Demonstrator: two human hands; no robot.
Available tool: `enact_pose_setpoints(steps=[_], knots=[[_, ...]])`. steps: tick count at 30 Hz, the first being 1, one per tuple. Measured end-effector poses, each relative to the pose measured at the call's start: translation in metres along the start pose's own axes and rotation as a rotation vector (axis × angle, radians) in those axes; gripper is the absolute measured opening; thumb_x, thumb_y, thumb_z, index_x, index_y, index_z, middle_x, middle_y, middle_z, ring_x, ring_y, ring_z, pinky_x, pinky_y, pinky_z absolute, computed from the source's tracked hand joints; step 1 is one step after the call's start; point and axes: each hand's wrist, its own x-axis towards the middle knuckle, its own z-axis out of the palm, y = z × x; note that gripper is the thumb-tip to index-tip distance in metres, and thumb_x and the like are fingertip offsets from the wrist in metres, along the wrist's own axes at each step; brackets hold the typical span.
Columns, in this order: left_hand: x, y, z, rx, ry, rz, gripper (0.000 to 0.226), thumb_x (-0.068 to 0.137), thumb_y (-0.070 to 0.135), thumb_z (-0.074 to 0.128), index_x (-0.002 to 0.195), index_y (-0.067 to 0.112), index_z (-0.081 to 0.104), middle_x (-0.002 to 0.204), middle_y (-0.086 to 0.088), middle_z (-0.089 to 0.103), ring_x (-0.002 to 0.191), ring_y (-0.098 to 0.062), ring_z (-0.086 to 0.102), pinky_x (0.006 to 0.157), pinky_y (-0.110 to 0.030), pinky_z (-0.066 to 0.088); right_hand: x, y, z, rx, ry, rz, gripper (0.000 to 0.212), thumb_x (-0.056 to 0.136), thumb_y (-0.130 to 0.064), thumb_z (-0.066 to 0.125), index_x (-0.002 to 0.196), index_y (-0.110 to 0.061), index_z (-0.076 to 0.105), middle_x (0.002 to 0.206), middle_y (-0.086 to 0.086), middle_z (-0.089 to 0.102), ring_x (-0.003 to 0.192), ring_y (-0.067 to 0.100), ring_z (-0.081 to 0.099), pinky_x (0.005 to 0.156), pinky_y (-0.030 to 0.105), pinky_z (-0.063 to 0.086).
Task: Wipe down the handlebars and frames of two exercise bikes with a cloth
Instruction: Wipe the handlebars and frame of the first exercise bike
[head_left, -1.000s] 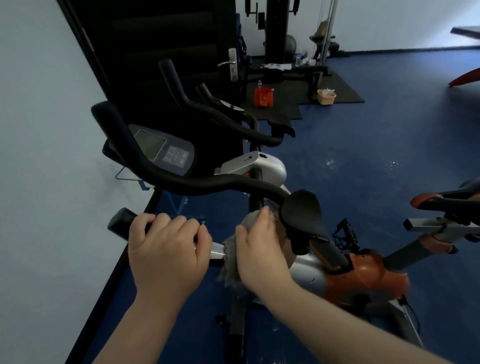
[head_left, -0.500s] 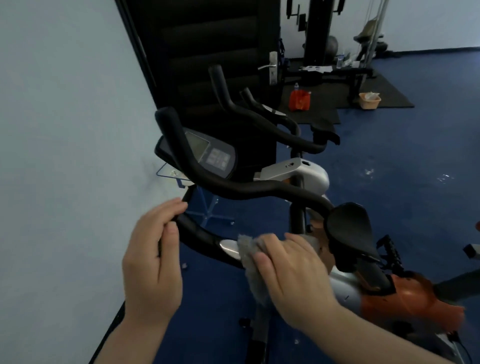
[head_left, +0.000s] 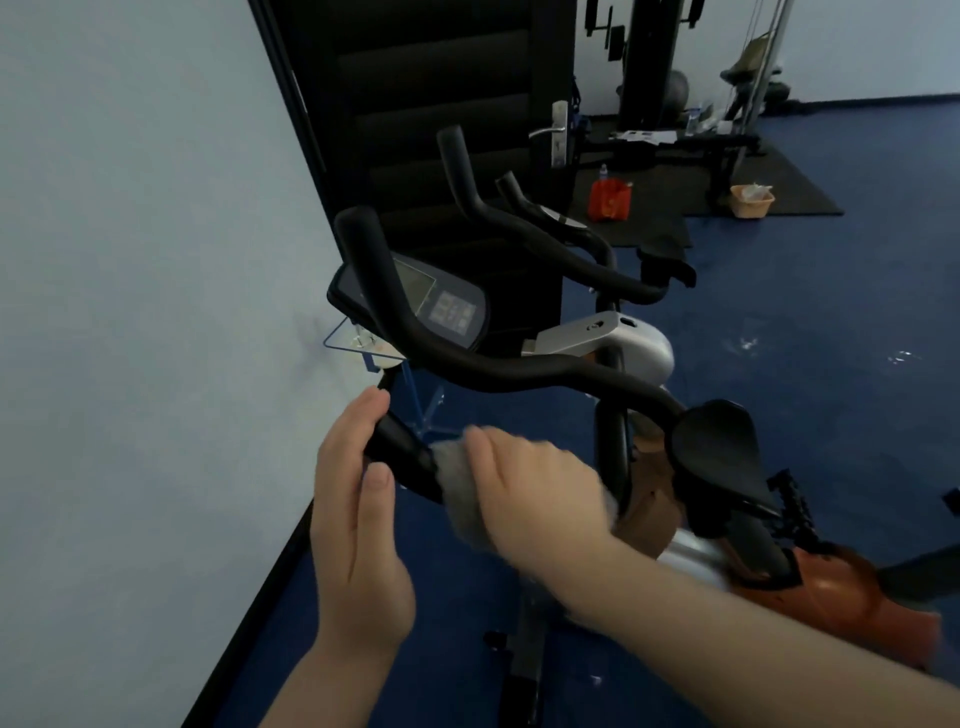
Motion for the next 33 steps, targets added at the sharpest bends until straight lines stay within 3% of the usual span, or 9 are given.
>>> enact_pose_setpoints(steps=[3, 6, 10, 16, 19, 22, 25, 28, 33], knots=[[-0.003, 0.001, 0.007, -0.064, 0.021, -0.009, 0.047, 0.096, 0.026, 0.030, 0.141, 0.017, 0.039, 0.147, -0.005, 0.042, 0.138, -0.019, 0.038, 0.112, -0.042, 0.033, 0.028, -0.041, 0.001, 0.101, 0.096, 0.028, 0.015, 0.095, -0.018, 0.042, 0.109, -0.014, 0.045, 0.098, 0.006, 0.061, 0.079, 0.030, 0.063, 0.054, 0.035, 0.038], [-0.002, -0.002, 0.002, -0.062, -0.035, 0.026, 0.047, 0.096, 0.028, 0.028, 0.142, 0.022, 0.035, 0.149, -0.005, 0.040, 0.138, -0.020, 0.037, 0.111, -0.045, 0.033, 0.005, -0.056, 0.011, 0.188, 0.388, 0.007, 0.017, 0.091, -0.021, 0.048, 0.107, -0.014, 0.044, 0.093, 0.005, 0.065, 0.067, 0.022, 0.063, 0.054, 0.033, 0.047], [-0.001, -0.011, -0.008, -0.060, -0.125, 0.065, 0.047, 0.100, 0.030, 0.027, 0.146, 0.027, 0.034, 0.151, 0.004, 0.037, 0.142, -0.019, 0.032, 0.111, -0.043, 0.031, -0.030, -0.026, 0.033, 0.103, 0.423, -0.079, 0.042, 0.095, -0.028, 0.049, 0.135, -0.017, 0.051, 0.132, -0.002, 0.060, 0.114, 0.015, 0.058, 0.096, 0.035, 0.046], [-0.007, -0.019, -0.013, -0.081, -0.187, 0.075, 0.054, 0.099, 0.030, 0.030, 0.152, 0.030, 0.019, 0.160, 0.008, 0.020, 0.147, -0.020, 0.021, 0.117, -0.047, 0.025, -0.069, 0.000, 0.051, 0.134, 0.546, 0.114, 0.040, 0.100, -0.023, 0.044, 0.139, -0.019, 0.047, 0.144, -0.005, 0.048, 0.136, 0.012, 0.039, 0.111, 0.042, 0.034], [-0.030, -0.019, -0.011, -0.127, -0.191, 0.002, 0.064, 0.096, 0.026, 0.032, 0.154, 0.028, 0.007, 0.163, 0.010, 0.009, 0.149, -0.019, 0.016, 0.118, -0.049, 0.022, -0.105, 0.019, 0.059, 0.273, 0.581, 0.293, 0.041, 0.099, -0.020, 0.048, 0.139, -0.024, 0.047, 0.145, -0.009, 0.046, 0.135, 0.007, 0.040, 0.106, 0.022, 0.040], [-0.075, -0.020, 0.001, -0.106, -0.299, -0.169, 0.064, 0.097, 0.030, 0.036, 0.151, 0.045, 0.005, 0.160, 0.021, 0.011, 0.146, -0.004, 0.020, 0.116, -0.036, 0.027, -0.146, 0.044, 0.065, 0.457, 0.485, 0.532, 0.044, 0.098, -0.026, 0.049, 0.136, -0.045, 0.042, 0.133, -0.015, 0.057, 0.113, -0.001, 0.054, 0.086, 0.000, 0.038], [-0.125, -0.024, 0.025, 0.058, -0.519, -0.340, 0.062, 0.097, 0.039, 0.043, 0.140, 0.064, 0.006, 0.154, 0.037, 0.008, 0.140, 0.013, 0.014, 0.118, -0.032, 0.023, -0.190, 0.072, 0.075, 0.432, 0.261, 0.693, 0.040, 0.098, -0.035, 0.045, 0.136, -0.049, 0.039, 0.128, -0.020, 0.058, 0.109, -0.001, 0.055, 0.083, 0.012, 0.044], [-0.163, -0.025, 0.058, 0.187, -0.777, -0.359, 0.062, 0.098, 0.028, 0.050, 0.147, 0.047, 0.018, 0.147, 0.044, 0.004, 0.139, 0.015, 0.011, 0.117, -0.026, 0.022, -0.239, 0.101, 0.075, 0.344, 0.069, 0.784, 0.036, 0.098, -0.041, 0.042, 0.135, -0.043, 0.042, 0.128, -0.018, 0.059, 0.109, 0.008, 0.057, 0.081, 0.023, 0.047], [-0.214, 0.001, 0.131, 0.322, -1.139, -0.295, 0.053, 0.097, 0.028, 0.049, 0.148, 0.030, 0.034, 0.155, 0.016, 0.027, 0.141, -0.005, 0.027, 0.113, -0.025, 0.025, -0.332, 0.144, 0.059, 0.287, 0.044, 0.977, 0.034, 0.097, -0.042, 0.041, 0.131, -0.044, 0.043, 0.116, -0.015, 0.064, 0.100, 0.013, 0.059, 0.075, 0.030, 0.049]])
